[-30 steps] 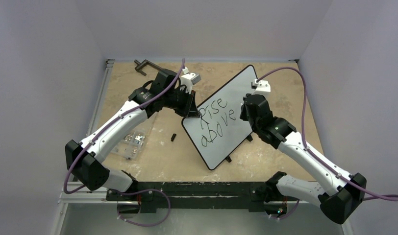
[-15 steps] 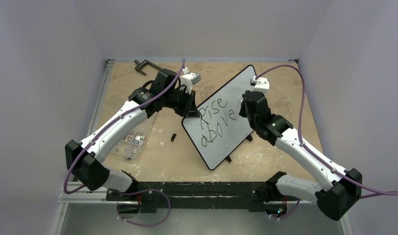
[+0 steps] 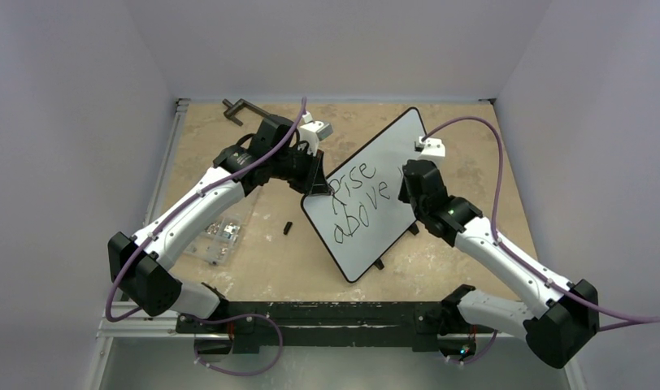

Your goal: Write a sentence on the whiteboard

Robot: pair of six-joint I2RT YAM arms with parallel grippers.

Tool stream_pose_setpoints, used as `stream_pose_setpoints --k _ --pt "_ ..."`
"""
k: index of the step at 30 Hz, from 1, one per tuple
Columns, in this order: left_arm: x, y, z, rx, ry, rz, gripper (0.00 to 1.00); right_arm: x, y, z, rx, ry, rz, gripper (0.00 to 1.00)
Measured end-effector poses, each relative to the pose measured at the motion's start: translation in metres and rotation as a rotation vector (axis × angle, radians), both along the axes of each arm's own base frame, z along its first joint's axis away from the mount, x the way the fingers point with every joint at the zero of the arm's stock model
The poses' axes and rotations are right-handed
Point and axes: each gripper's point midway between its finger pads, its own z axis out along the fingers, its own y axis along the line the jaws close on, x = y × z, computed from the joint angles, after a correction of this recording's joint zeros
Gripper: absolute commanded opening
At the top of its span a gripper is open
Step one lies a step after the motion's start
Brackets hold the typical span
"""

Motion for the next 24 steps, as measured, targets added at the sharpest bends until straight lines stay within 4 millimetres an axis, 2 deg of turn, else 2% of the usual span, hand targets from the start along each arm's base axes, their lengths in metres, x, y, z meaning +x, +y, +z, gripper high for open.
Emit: stream_pose_setpoints --k 5,15,18,24 --pt "0.000 0.000 0.000 0.000 0.000 0.000 0.00 -0.006 -0.004 -0.009 -0.005 0.018 -0.002 0.00" --pt "0.000 0.000 0.000 -0.002 -0.001 -0.001 0.00 -0.013 -0.007 -0.014 -0.015 0.048 0.006 0.00" --pt "0.000 0.000 0.000 -0.003 -0.002 -0.002 0.00 -0.014 -0.006 -0.005 -0.002 0.030 0.012 0.00" --pt "0.000 0.000 0.001 -0.003 -0.003 -0.002 0.00 -0.006 -0.001 0.034 0.047 -0.049 0.018 0.00"
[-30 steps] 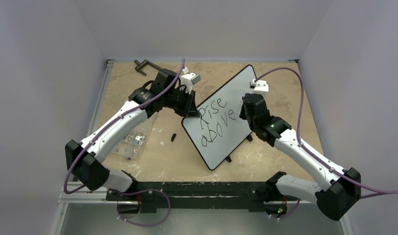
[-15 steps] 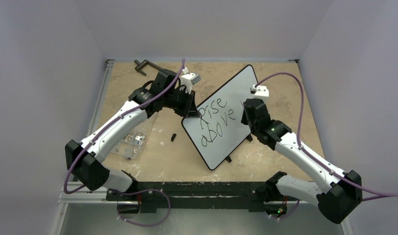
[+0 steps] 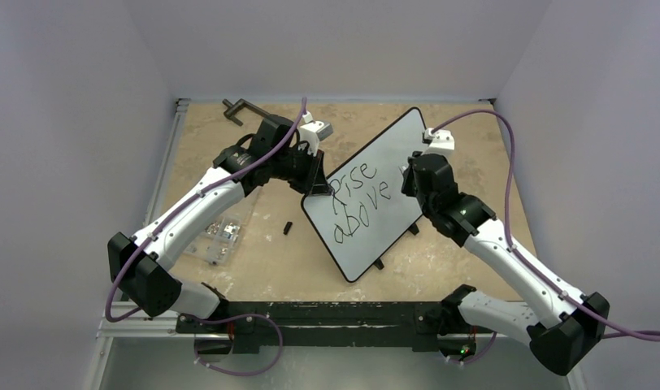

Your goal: Write a sentence on the whiteboard

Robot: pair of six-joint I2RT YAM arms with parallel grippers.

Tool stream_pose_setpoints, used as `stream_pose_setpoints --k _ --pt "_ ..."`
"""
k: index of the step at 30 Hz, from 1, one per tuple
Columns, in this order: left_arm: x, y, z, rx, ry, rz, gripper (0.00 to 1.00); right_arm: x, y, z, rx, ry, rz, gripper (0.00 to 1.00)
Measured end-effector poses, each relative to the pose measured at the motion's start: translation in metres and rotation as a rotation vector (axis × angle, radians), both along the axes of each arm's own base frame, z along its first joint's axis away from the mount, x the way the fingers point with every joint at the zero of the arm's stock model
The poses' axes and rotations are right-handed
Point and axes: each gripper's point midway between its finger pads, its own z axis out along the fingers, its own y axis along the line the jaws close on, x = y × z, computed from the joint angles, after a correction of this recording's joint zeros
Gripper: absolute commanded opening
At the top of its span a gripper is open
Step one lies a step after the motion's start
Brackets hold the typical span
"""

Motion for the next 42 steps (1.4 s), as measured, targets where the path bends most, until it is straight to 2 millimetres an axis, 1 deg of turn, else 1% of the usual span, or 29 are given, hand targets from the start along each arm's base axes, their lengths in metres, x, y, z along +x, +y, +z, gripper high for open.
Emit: stream_pose_setpoints --k 3,6,8,11,15,26,42 --pt "0.000 0.000 0.000 0.000 -0.001 0.000 0.00 0.004 0.003 0.013 0.011 -0.026 0.003 0.00" --pt "0.000 0.000 0.000 -0.001 -0.001 0.000 0.00 0.010 0.007 0.020 0.014 -0.038 0.006 0.00" --pt "0.000 0.000 0.000 -0.001 -0.001 0.000 0.00 0.014 0.010 0.019 0.012 -0.035 0.009 0.00" --pt "0.000 0.000 0.000 -0.001 -0.001 0.000 0.00 0.018 0.013 0.011 0.001 -0.016 0.015 0.00" --pt "0.000 0.000 0.000 -0.001 0.000 0.000 0.00 0.021 0.016 0.005 -0.008 -0.002 0.018 0.00" --pt "-0.001 0.001 0.000 -0.001 0.002 0.001 0.00 0.024 0.017 0.005 -0.006 -0.011 0.013 0.00" --pt "-0.002 0.001 0.000 -0.005 0.001 0.002 0.00 0.024 0.013 0.007 -0.028 -0.022 0.005 0.00"
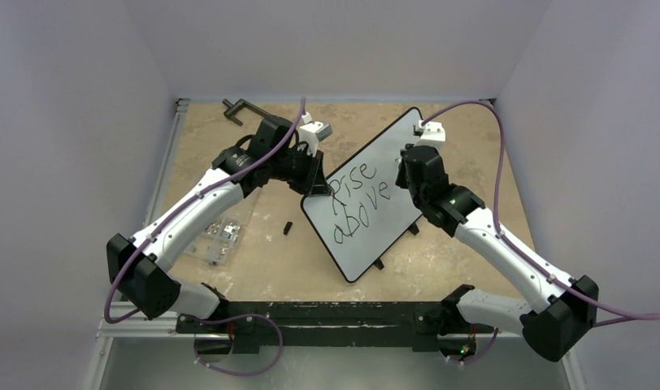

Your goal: Write a sentence on the whiteboard

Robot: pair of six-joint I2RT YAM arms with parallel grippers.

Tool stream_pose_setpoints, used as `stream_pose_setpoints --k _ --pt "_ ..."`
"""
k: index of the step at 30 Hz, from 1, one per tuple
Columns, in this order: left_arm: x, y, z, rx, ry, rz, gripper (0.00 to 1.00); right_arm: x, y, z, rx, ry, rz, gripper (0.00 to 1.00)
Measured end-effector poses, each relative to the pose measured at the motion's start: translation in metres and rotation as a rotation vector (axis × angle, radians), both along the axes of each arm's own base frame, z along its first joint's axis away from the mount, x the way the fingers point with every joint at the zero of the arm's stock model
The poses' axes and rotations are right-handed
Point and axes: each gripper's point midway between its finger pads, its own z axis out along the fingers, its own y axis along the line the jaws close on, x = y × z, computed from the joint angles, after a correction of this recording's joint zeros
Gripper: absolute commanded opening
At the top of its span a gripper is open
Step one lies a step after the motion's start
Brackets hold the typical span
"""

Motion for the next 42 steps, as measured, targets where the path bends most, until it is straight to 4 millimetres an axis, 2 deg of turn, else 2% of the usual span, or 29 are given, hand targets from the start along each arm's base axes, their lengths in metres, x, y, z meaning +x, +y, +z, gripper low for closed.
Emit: stream_pose_setpoints --k 10,19,31,42 --pt "-0.001 0.000 0.002 -0.003 -0.004 -0.001 0.00 -0.006 -0.018 0.010 -0.025 -0.026 -0.062 0.00" --pt "-0.002 0.001 0.002 -0.003 -0.004 -0.001 0.00 -0.006 -0.028 -0.007 -0.025 0.013 -0.075 0.00" --pt "-0.003 0.002 0.003 -0.002 -0.003 -0.001 0.00 -0.001 -0.018 -0.014 0.010 0.038 -0.036 0.00" --pt "-0.004 0.003 0.002 0.001 -0.001 0.001 0.00 0.005 -0.020 -0.018 0.008 0.042 -0.049 0.00"
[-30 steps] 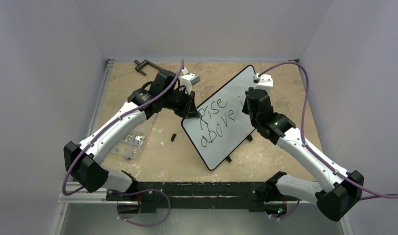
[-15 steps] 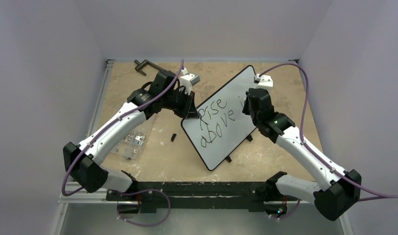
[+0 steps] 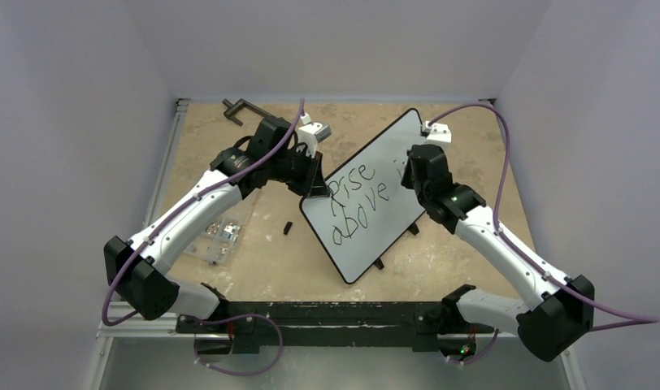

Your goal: Write a sentence on the whiteboard

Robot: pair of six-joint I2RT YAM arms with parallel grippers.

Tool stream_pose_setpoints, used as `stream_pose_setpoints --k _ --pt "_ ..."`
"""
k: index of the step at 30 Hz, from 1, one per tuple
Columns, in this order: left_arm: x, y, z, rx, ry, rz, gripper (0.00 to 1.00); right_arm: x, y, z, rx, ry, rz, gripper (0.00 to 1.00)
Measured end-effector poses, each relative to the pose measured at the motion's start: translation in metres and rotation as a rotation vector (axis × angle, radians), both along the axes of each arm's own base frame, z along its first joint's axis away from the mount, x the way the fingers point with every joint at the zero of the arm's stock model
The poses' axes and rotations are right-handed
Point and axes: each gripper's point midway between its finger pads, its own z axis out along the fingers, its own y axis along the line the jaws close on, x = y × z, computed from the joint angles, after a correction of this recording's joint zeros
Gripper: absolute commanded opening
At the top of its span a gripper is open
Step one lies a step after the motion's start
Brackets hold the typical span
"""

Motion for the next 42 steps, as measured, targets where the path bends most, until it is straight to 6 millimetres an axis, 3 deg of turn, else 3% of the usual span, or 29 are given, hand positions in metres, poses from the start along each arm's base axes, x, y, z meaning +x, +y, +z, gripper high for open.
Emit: stream_pose_setpoints --k 22,29,37,42 --pt "-0.001 0.001 -0.003 0.004 0.010 0.006 0.00 0.018 -0.017 -0.013 -0.048 0.020 -0.066 0.00" --pt "-0.001 0.000 -0.002 -0.001 0.005 0.001 0.00 0.012 -0.019 -0.006 -0.047 0.022 -0.062 0.00" --pt "-0.001 0.000 -0.002 -0.002 0.005 0.000 0.00 0.014 -0.017 0.026 -0.013 -0.035 -0.059 0.00" --pt "-0.001 0.000 -0.002 -0.002 0.005 0.000 0.00 0.015 -0.013 0.031 -0.002 -0.041 -0.041 0.00"
